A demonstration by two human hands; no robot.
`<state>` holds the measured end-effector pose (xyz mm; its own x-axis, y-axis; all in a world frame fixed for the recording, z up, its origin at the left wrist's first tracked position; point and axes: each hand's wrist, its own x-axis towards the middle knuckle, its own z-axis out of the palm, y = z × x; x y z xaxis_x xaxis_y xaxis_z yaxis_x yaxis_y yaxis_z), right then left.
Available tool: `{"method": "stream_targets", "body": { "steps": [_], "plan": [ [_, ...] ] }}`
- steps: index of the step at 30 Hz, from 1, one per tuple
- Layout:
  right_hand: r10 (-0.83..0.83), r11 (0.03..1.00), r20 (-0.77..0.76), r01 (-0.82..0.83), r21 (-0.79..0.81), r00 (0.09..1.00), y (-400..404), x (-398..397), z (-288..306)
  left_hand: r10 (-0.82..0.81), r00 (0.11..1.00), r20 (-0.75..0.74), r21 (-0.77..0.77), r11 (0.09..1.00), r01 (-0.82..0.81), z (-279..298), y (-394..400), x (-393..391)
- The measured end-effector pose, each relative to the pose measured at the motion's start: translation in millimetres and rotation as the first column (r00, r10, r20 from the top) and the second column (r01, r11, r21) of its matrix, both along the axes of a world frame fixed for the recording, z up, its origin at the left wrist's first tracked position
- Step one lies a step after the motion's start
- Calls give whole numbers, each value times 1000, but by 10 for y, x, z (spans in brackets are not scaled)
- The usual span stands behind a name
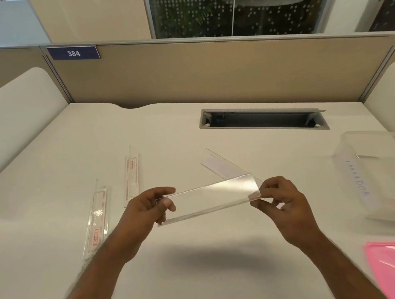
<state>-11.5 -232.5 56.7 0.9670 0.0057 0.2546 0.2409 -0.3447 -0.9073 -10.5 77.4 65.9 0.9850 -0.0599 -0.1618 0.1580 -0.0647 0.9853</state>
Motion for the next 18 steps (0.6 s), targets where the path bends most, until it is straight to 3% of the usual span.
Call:
{"method": "stream_targets", "body": {
  "steps": [4, 8, 12, 18],
  "plan": [
    [-31, 999, 39, 30, 38, 999, -17, -41, 59, 6, 999, -44, -193, 981, -15, 79, -38, 15],
    [-52, 981, -73, 64, 182, 996, -77, -62, 118, 18, 999, -45, -284, 958, -30, 64, -70, -4],
    [-78, 939, -262, 159, 306, 962, -150, -90, 166, 10, 999, -37, -290, 957, -20, 18, -95, -69],
    [-42, 918, -351, 174, 356, 936, -214, -127, 230, 125, 990, -70, -217, 967, -137, -30, -258, -137]
  ]
}}
